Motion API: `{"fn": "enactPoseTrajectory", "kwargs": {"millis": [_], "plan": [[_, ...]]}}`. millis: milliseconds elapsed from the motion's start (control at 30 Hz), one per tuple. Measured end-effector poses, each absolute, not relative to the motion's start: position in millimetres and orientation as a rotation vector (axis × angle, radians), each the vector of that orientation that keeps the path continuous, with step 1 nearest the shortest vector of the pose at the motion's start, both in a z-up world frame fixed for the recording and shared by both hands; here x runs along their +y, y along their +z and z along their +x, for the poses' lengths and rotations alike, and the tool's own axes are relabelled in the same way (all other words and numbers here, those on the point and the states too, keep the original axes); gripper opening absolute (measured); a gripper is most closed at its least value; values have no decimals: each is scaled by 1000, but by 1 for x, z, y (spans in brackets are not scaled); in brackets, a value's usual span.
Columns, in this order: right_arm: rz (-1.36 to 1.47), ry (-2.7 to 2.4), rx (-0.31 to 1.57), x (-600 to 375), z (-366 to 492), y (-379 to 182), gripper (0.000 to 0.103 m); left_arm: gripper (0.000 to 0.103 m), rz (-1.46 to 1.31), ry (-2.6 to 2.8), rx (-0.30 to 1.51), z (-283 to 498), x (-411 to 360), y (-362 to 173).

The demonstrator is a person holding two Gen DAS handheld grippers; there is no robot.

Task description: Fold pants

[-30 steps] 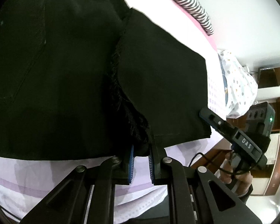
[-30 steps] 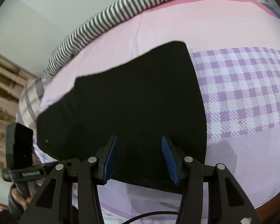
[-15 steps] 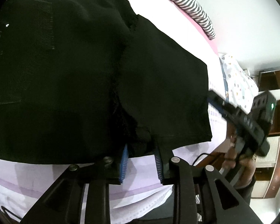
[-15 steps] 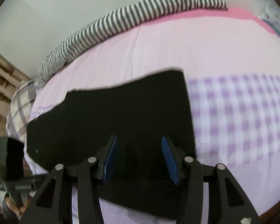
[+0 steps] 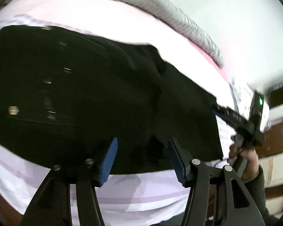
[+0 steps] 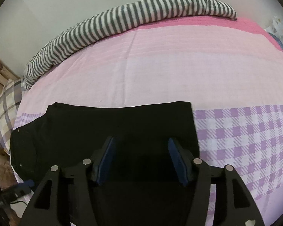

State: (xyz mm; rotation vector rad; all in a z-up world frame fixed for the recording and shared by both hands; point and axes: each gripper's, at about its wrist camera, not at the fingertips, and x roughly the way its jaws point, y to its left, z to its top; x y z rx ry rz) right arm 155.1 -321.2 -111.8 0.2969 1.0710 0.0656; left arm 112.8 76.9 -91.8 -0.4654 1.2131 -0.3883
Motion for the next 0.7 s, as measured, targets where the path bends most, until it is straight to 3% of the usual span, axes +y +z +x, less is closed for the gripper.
{"fn": "enactPoseTrajectory", "kwargs": {"millis": [333,700], "plan": [[275,202,1099,-262,151,-114,57,58,-796,-167,1087,84,197,-95],[569,392,1104,-245,134,-107,60,62,-1134,9,1028,51,274,-129]]}}
